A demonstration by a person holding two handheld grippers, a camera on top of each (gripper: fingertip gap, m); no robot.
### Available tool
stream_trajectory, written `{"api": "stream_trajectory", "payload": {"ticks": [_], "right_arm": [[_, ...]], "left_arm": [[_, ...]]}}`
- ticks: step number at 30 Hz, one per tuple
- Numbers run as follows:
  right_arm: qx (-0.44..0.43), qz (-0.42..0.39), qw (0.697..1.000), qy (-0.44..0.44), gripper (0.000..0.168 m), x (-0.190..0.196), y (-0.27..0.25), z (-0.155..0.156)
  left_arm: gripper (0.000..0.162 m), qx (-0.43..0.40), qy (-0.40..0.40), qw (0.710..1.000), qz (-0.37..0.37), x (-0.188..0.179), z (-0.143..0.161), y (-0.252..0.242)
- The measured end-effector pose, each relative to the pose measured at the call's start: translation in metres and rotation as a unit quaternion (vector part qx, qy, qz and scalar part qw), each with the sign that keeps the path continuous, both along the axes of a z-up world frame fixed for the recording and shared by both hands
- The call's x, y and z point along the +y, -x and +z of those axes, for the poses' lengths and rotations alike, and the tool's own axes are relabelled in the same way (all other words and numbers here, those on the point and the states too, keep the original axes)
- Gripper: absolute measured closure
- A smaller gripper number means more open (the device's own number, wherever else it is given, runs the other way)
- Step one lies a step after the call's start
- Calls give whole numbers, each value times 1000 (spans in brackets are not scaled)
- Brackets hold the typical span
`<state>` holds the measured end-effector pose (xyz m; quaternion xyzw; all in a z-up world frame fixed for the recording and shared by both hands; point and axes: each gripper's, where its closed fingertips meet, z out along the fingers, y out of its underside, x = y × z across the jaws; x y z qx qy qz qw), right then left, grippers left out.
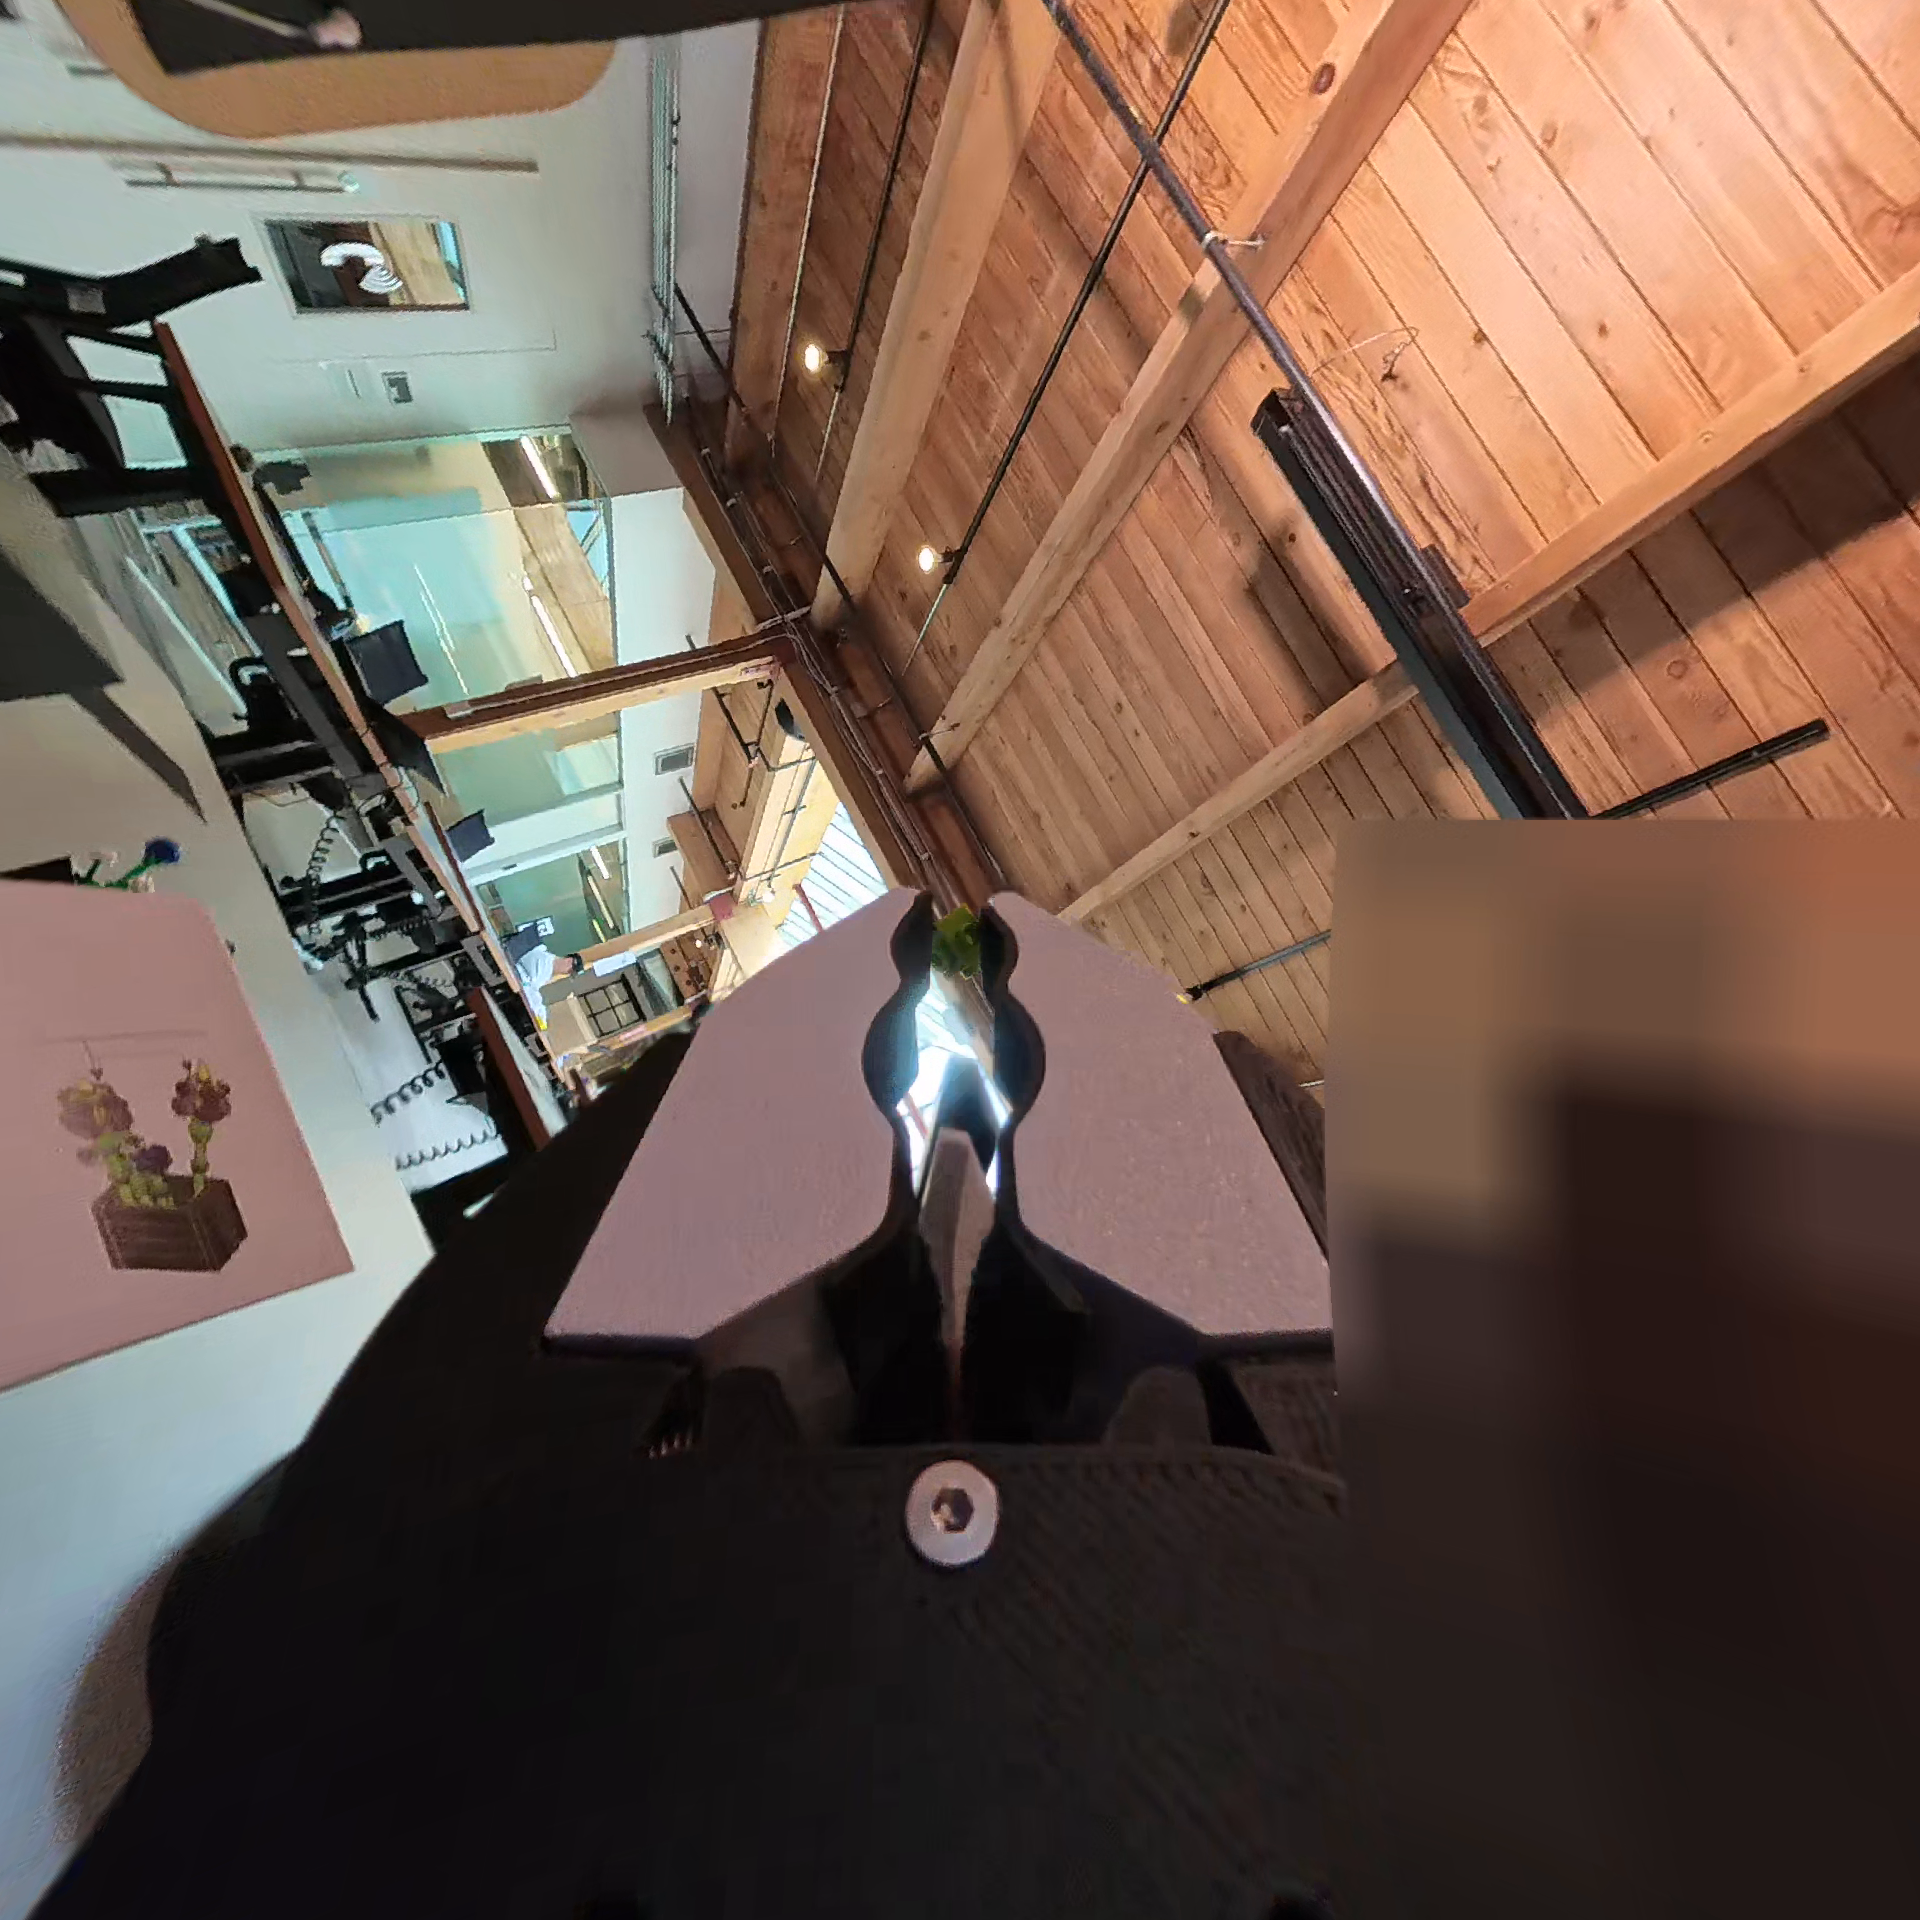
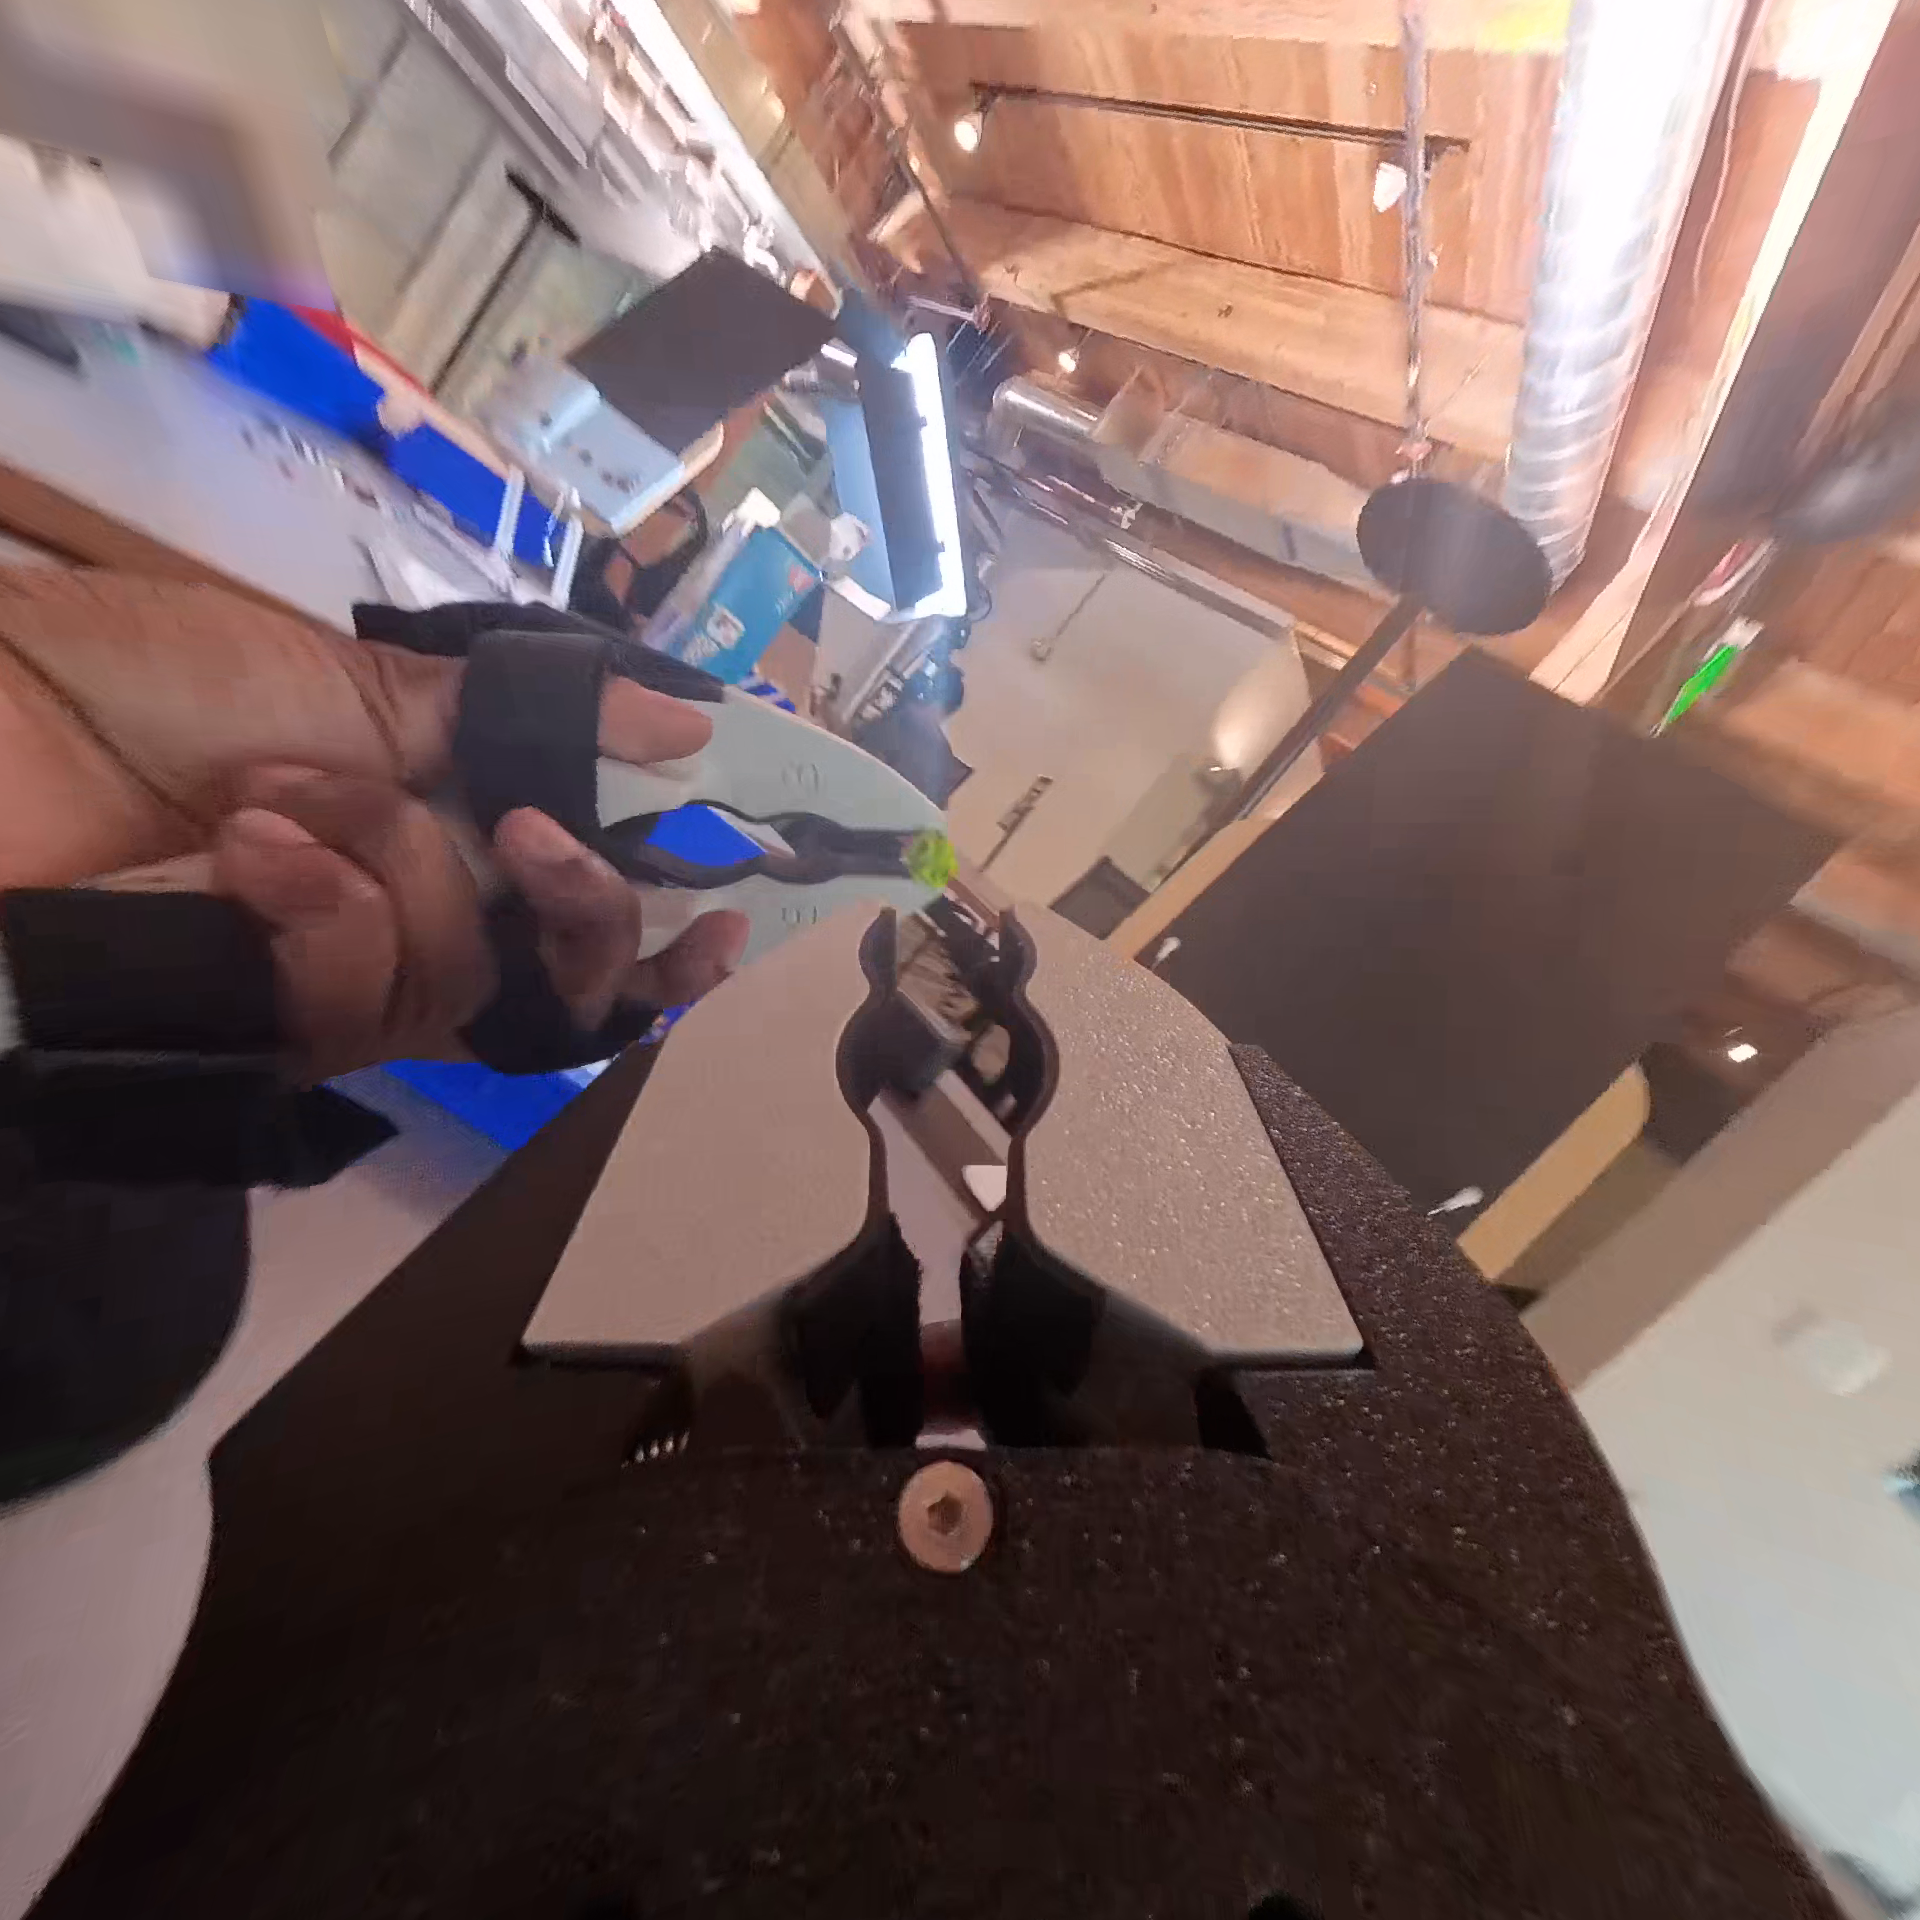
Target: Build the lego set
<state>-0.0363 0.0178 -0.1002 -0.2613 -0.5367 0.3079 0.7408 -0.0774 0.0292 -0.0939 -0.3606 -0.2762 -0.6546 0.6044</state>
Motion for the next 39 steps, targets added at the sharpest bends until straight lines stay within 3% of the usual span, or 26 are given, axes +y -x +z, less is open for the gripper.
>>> {"api": "stream_trajectory", "payload": {"ticks": [6,13,17,20,22,23,25,28,29,30,32,36,39], "right_arm": [[-68,-66,987,-129,148,2,13,-13],[-88,-87,980,-155,153,5,16,-22],[-72,-59,989,-114,157,5,12,-17],[-86,3,996,8,156,11,1,-18],[-141,55,982,112,156,20,-10,-34],[-181,76,968,158,156,24,-18,-48],[-274,104,930,222,156,28,-36,-83],[-408,99,873,249,156,24,-62,-136],[-442,105,857,244,156,17,-69,-148],[-467,112,843,241,156,10,-73,-158],[-504,119,822,236,156,0,-76,-173],[-549,96,795,239,156,3,-77,-195],[-567,95,784,234,156,3,-78,-203]], "left_arm": [[153,35,43,998,-24,4,-18,-22],[154,45,51,997,-34,5,-26,-28],[153,63,36,996,-42,3,-23,-31],[135,143,-36,988,-53,-12,-3,-33],[131,275,-60,957,-62,-23,0,-38],[130,370,-43,926,-56,-25,-9,-41],[127,572,47,819,-2,-22,-46,-27],[127,774,154,613,53,-28,-96,10],[127,802,172,571,32,-33,-109,14],[127,814,186,550,4,-38,-121,13],[127,810,193,552,-42,-45,-134,5],[126,783,182,593,-44,-45,-134,-2],[112,770,172,614,-41,-46,-129,-3]]}}
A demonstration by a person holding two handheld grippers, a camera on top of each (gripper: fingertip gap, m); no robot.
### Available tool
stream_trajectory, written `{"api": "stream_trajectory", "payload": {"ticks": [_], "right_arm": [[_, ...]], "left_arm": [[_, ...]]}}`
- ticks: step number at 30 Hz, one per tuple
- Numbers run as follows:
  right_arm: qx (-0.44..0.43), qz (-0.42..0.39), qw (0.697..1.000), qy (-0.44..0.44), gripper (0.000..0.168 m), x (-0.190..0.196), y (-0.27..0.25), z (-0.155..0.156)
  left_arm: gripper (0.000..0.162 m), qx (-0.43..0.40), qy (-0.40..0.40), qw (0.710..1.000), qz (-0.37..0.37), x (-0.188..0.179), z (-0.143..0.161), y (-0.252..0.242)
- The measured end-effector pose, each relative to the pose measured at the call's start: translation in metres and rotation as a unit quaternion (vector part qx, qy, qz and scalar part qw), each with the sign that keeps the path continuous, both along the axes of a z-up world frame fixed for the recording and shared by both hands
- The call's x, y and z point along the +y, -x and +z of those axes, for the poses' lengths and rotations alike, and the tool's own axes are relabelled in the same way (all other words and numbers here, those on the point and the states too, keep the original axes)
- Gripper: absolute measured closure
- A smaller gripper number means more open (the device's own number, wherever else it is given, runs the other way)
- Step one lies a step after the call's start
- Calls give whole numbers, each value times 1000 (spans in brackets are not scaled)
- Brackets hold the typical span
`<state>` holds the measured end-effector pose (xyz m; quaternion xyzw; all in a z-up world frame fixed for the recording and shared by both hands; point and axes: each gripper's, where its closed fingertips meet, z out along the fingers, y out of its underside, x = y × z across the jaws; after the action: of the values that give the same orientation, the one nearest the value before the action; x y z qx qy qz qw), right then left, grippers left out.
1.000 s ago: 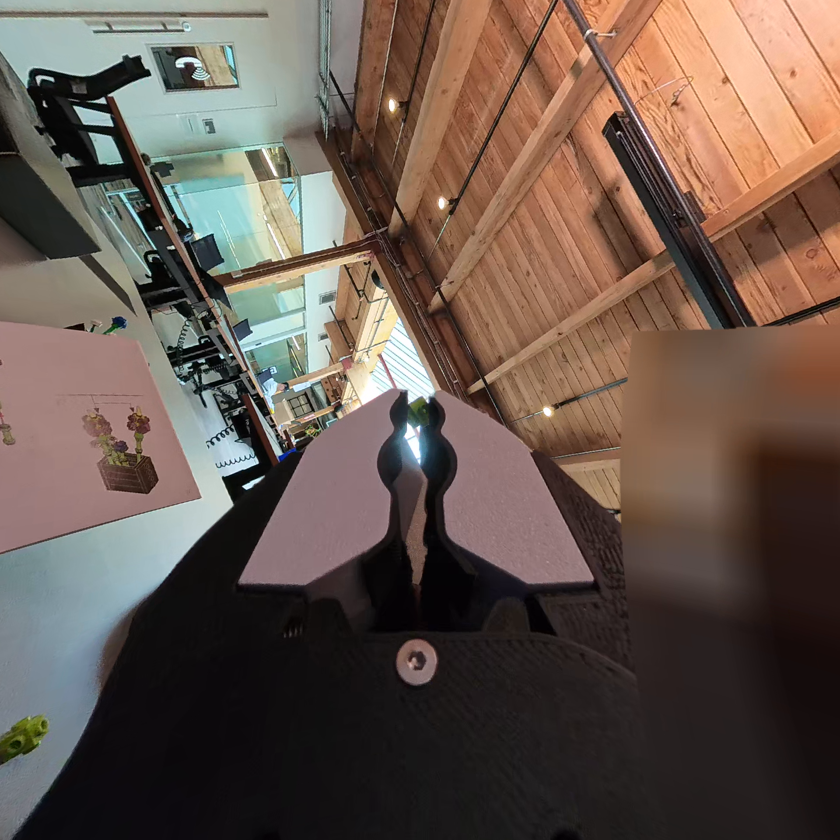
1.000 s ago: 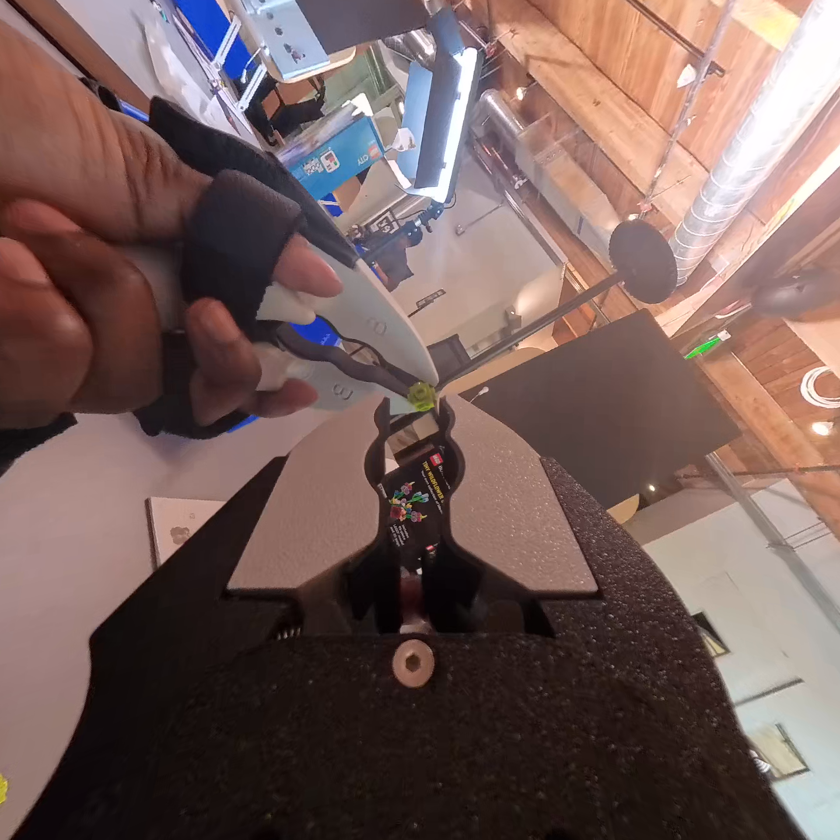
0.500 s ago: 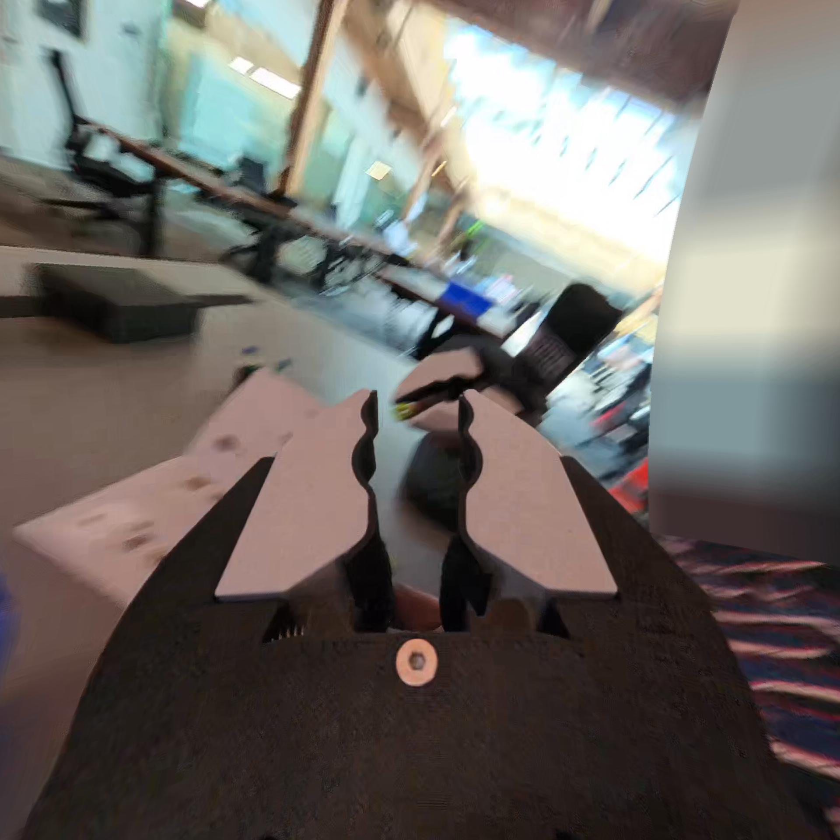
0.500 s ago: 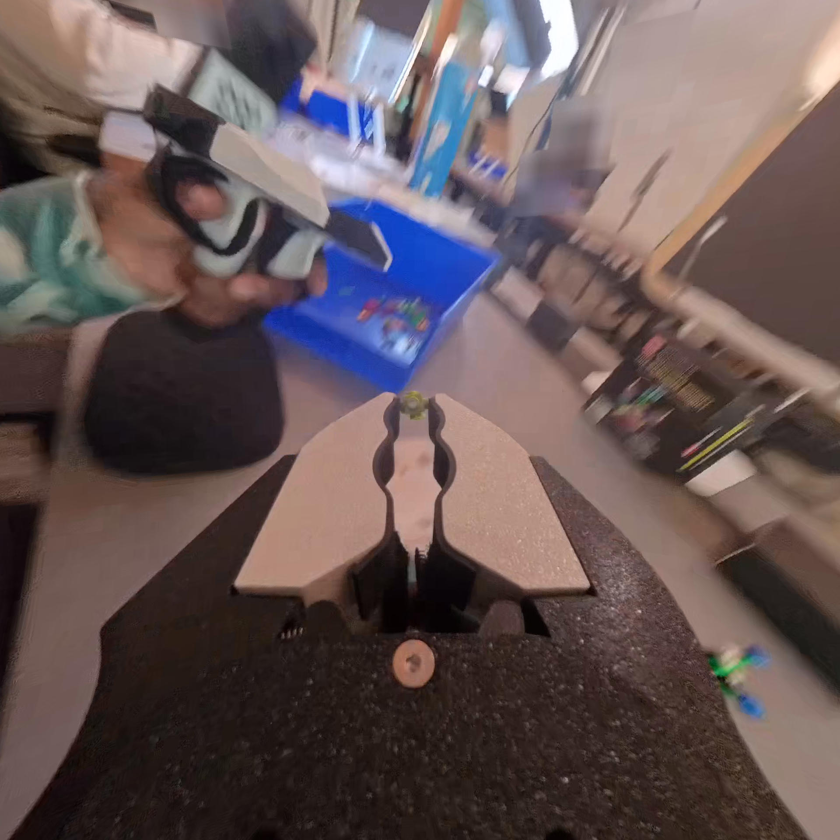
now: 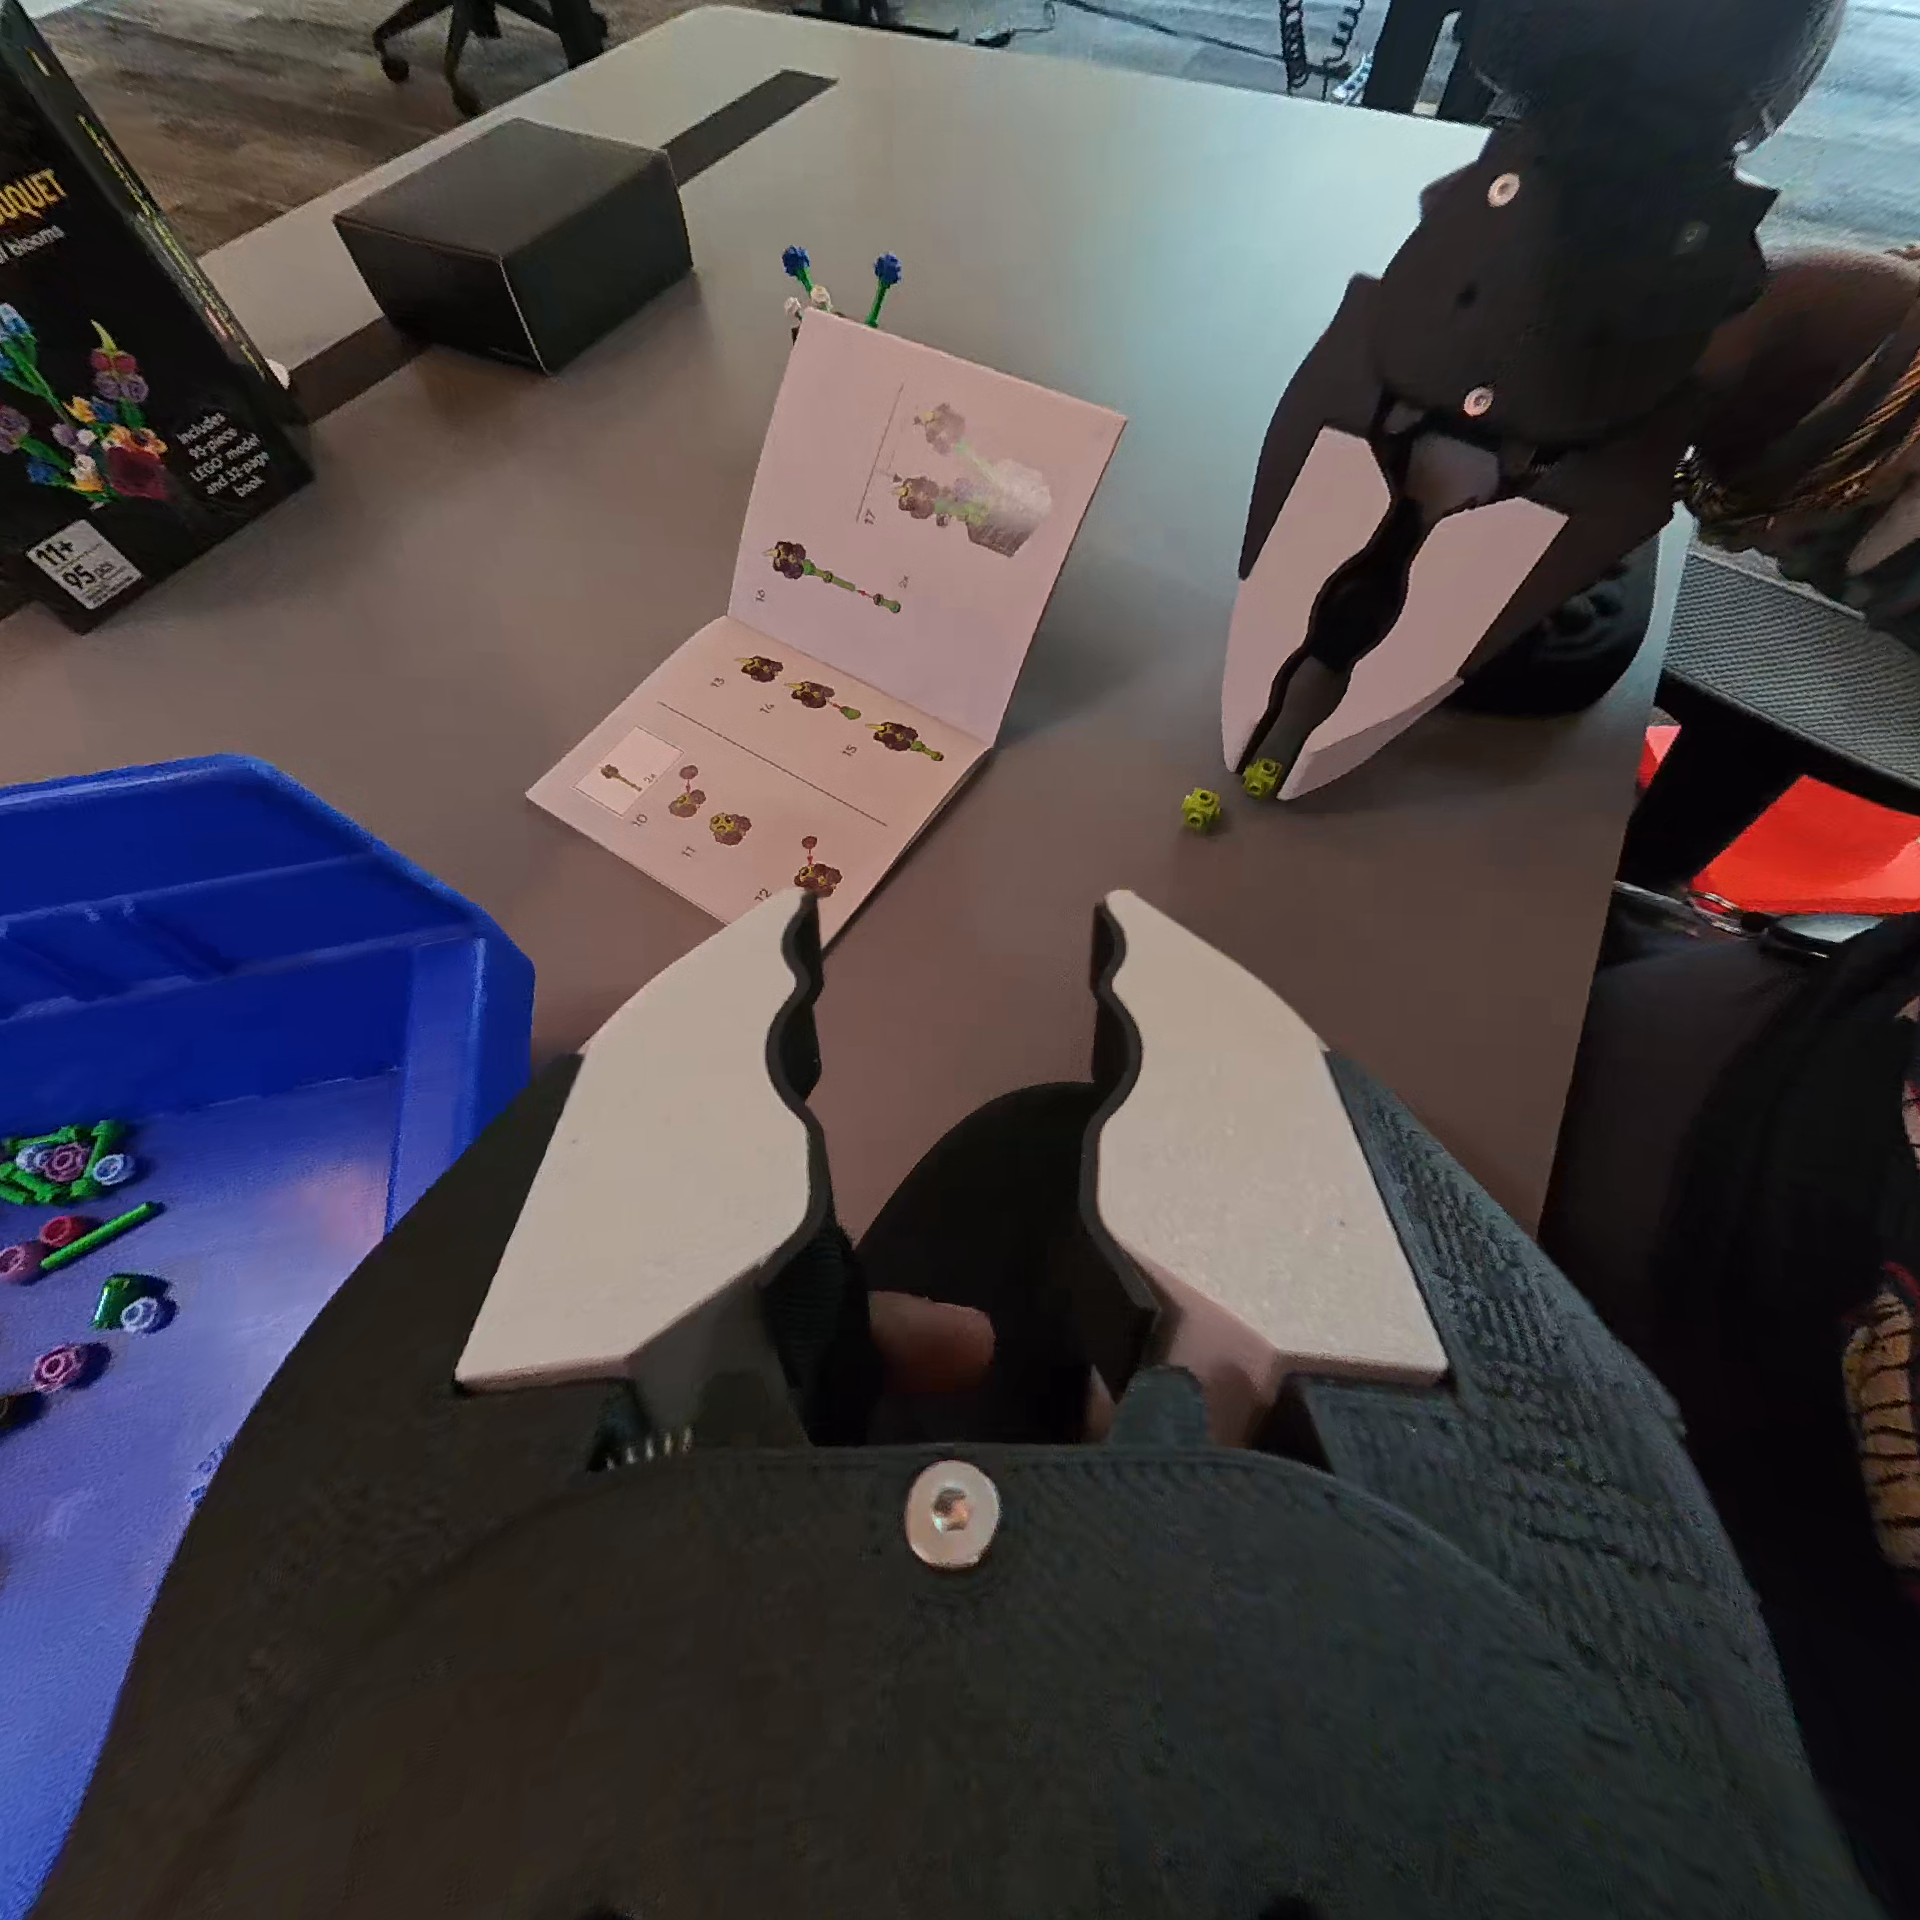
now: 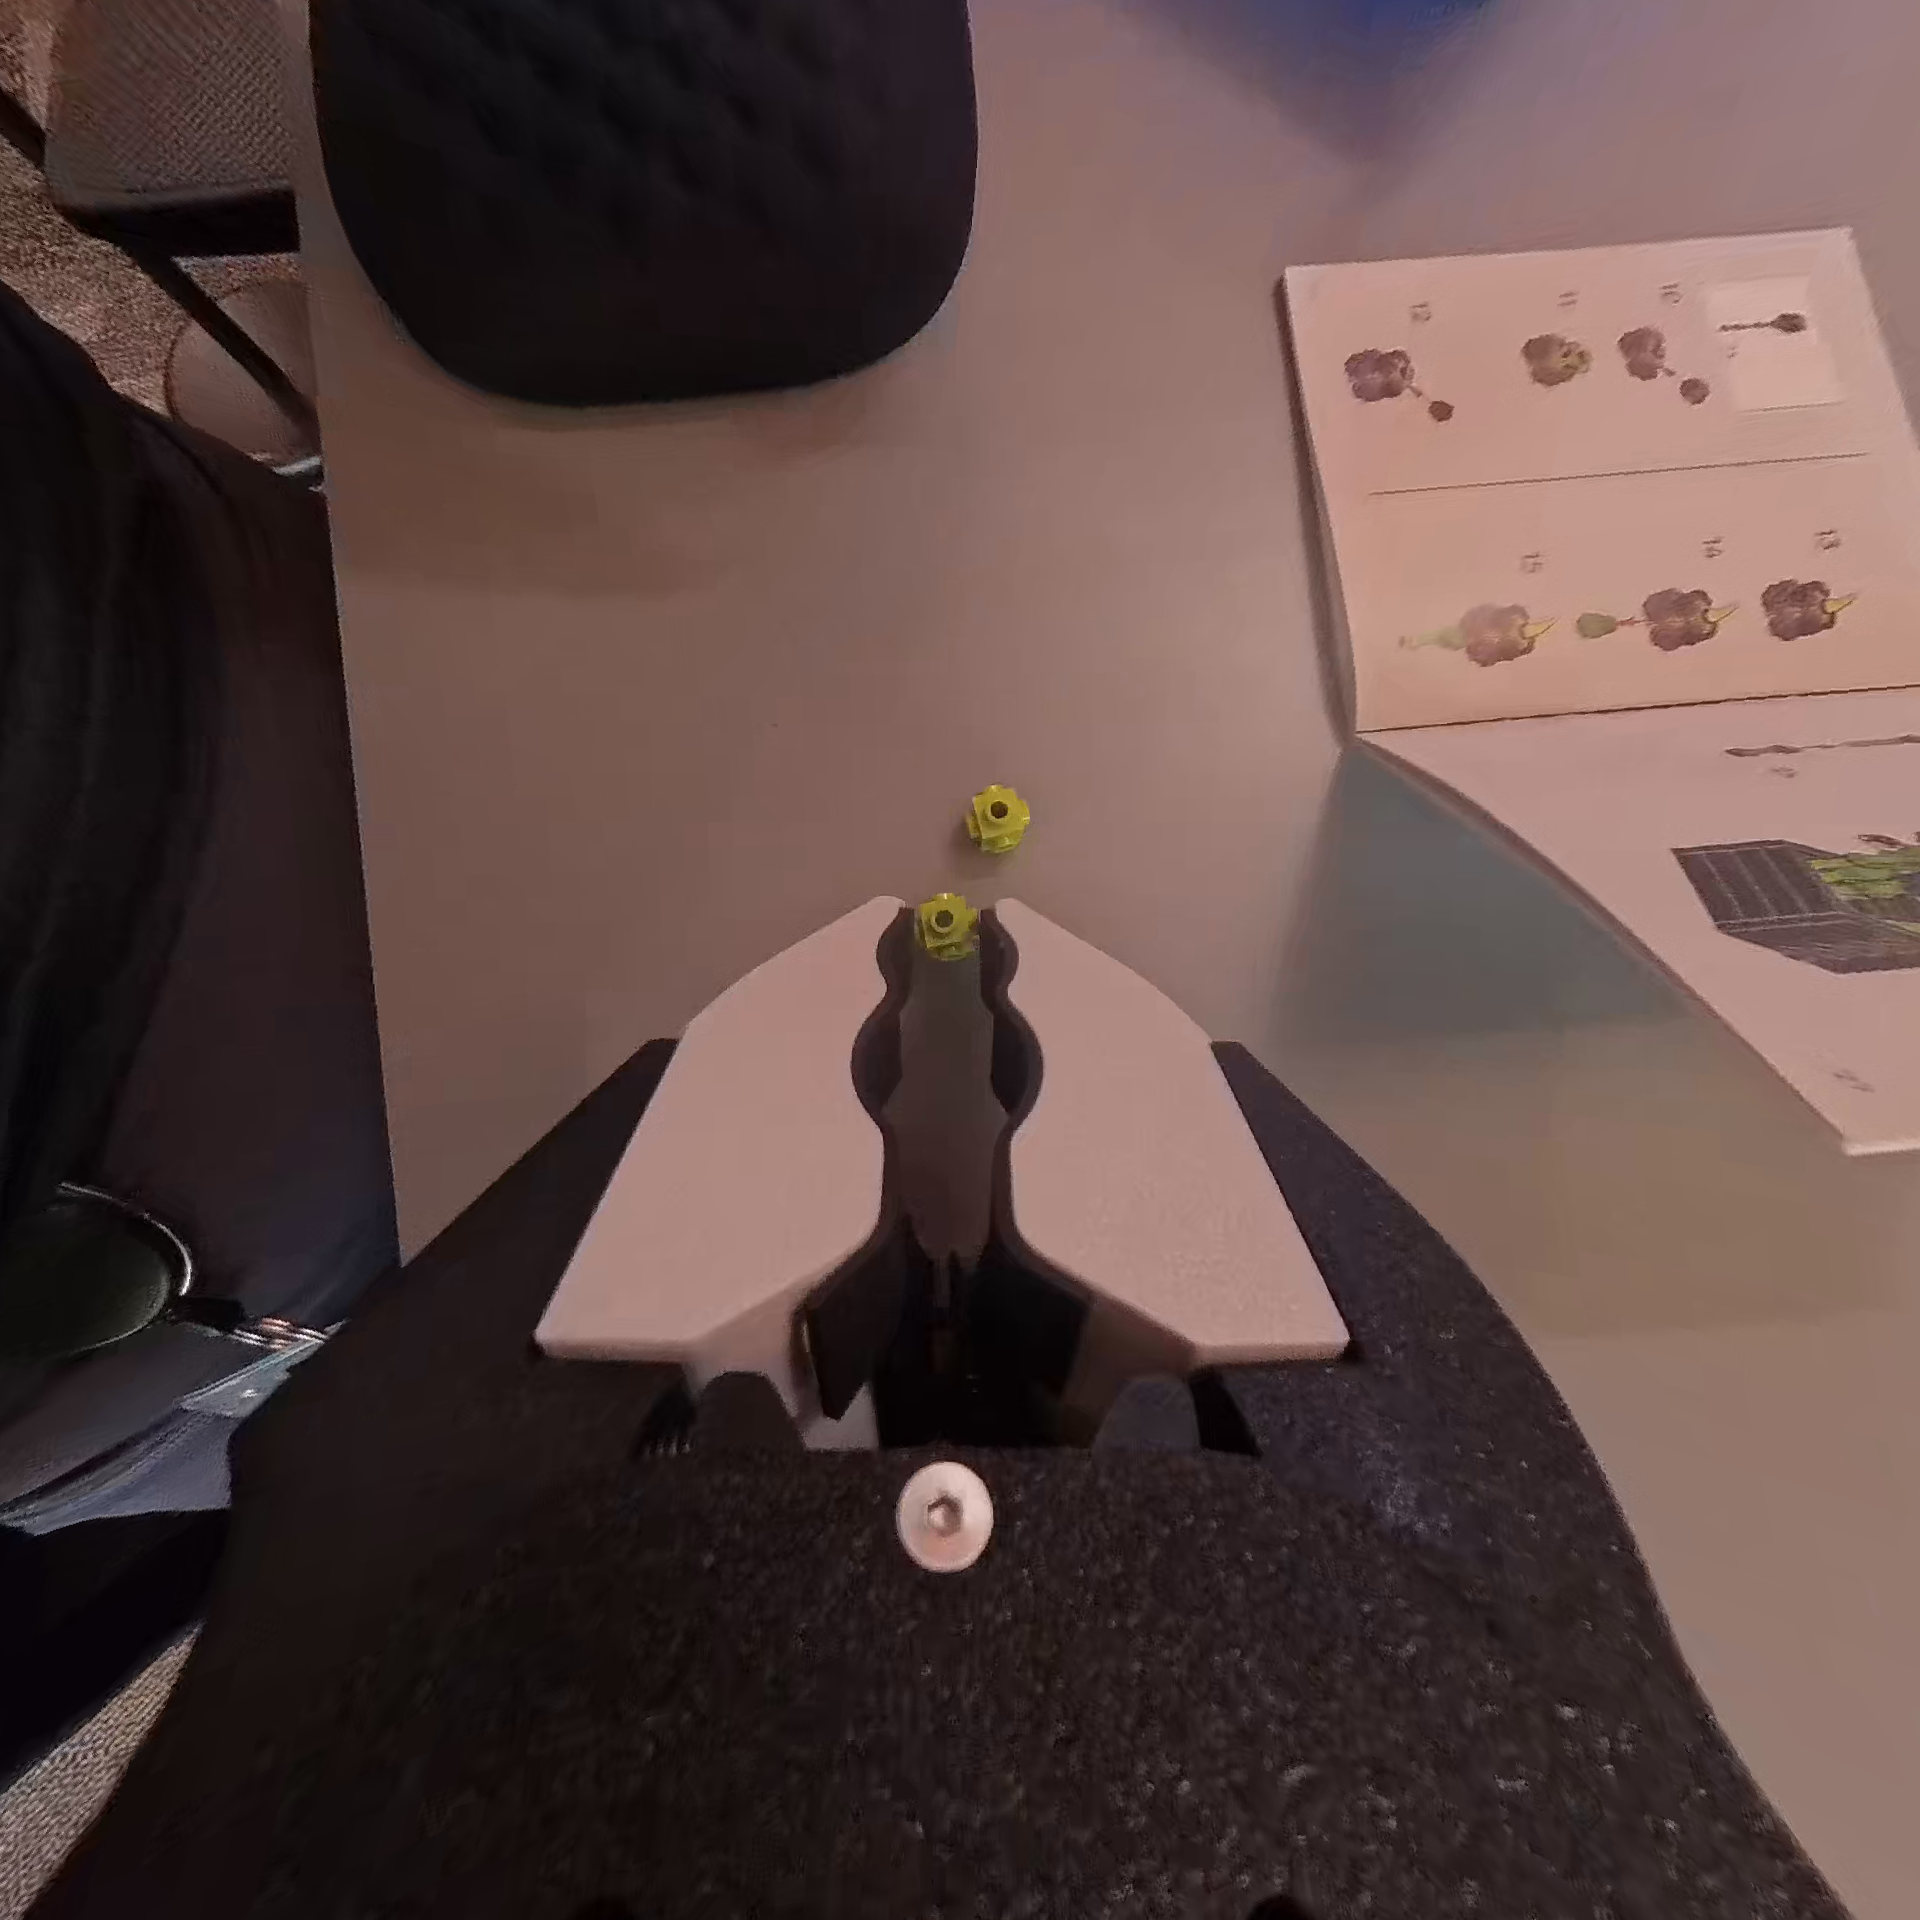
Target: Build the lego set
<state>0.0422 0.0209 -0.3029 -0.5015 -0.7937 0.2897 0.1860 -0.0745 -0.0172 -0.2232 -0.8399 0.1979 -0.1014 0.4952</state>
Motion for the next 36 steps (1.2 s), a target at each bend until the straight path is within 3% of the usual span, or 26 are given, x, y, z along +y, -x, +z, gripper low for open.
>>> {"api": "stream_trajectory", "payload": {"ticks": [7,10,17,19,21,23,26,31,36], "right_arm": [[-11,-5,1000,8,156,2,0,-3],[-6,-4,1000,14,145,2,-1,-2],[127,-26,988,84,125,7,8,36],[192,-52,976,91,128,18,13,57],[256,-88,960,76,146,33,21,80],[279,-126,951,36,149,50,29,96],[231,-178,956,-34,150,72,44,102],[144,-183,970,-69,155,66,82,97],[3,-212,973,-94,156,82,93,37]], "left_arm": [[93,-2,34,999,3,-5,-11,5],[82,14,53,998,1,-7,-19,7],[72,20,112,993,-44,-14,-43,-6],[73,23,119,991,-64,-16,-49,-13],[75,27,124,989,-70,-14,-55,-16],[78,26,120,990,-64,-9,-58,-16],[79,18,110,992,-56,-2,-58,-17],[79,15,106,994,-39,3,-60,-14],[79,25,101,993,-53,0,-61,-17]]}}
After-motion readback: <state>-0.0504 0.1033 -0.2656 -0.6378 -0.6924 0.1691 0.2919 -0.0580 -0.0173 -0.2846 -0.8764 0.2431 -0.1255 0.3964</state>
